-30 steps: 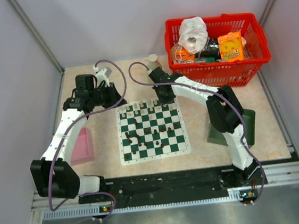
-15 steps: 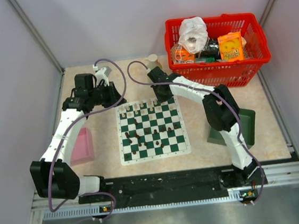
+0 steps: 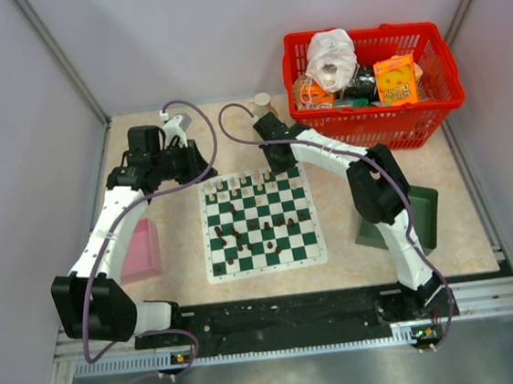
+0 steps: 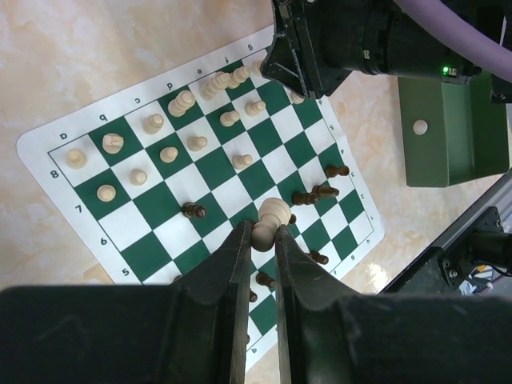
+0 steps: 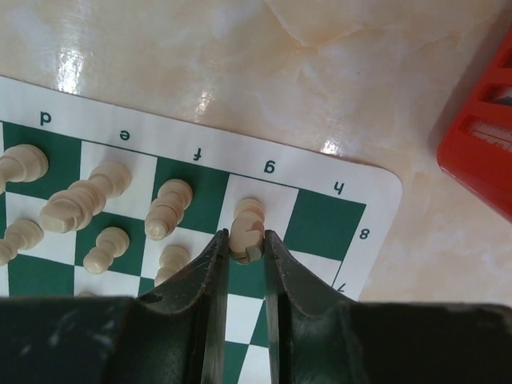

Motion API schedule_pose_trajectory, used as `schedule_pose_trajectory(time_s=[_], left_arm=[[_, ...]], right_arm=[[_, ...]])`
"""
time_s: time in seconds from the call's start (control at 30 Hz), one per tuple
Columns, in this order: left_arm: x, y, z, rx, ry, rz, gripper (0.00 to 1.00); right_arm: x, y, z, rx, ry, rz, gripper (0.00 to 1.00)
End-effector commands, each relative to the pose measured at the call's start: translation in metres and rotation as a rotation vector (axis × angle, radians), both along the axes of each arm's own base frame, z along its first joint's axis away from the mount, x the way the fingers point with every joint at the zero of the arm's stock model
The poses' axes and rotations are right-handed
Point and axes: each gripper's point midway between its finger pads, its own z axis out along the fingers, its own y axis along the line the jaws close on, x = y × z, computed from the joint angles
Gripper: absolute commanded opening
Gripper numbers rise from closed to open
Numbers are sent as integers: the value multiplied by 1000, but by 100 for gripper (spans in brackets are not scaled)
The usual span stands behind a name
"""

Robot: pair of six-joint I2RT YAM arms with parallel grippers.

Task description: Set up the chess pieces on the board

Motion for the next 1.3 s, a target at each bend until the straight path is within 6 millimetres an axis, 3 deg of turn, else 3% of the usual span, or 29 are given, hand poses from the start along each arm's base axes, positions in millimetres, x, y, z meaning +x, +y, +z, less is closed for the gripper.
schedule_pose_trajectory(time_s=[0.0,0.3,0.47,0.83,1.1,1.2,1.27], left_arm=[[1,-6,22,-18,-63,-39,0],[-1,-11,23,2,-60,-61,0],[-4,-13,24,11,-61,-69,0],[-3,-24,19,92,-59,-95,0],[1,-38,4,181,-35,-123,0],[4,-52,-4,236,-32,-154,0],[4,-69,-8,259,-25,-203,0]], right_arm=[[11,4,9,11,-21,15,23],[20,13,41,56,-70,28,39],[22,13,63,70,-91,29,42],[14,4,155,176,-246,-7,43],[-10,-36,206,229,-375,-163,44],[-23,-56,224,261,-431,-233,46],[-34,-72,245,296,-491,-277,47]])
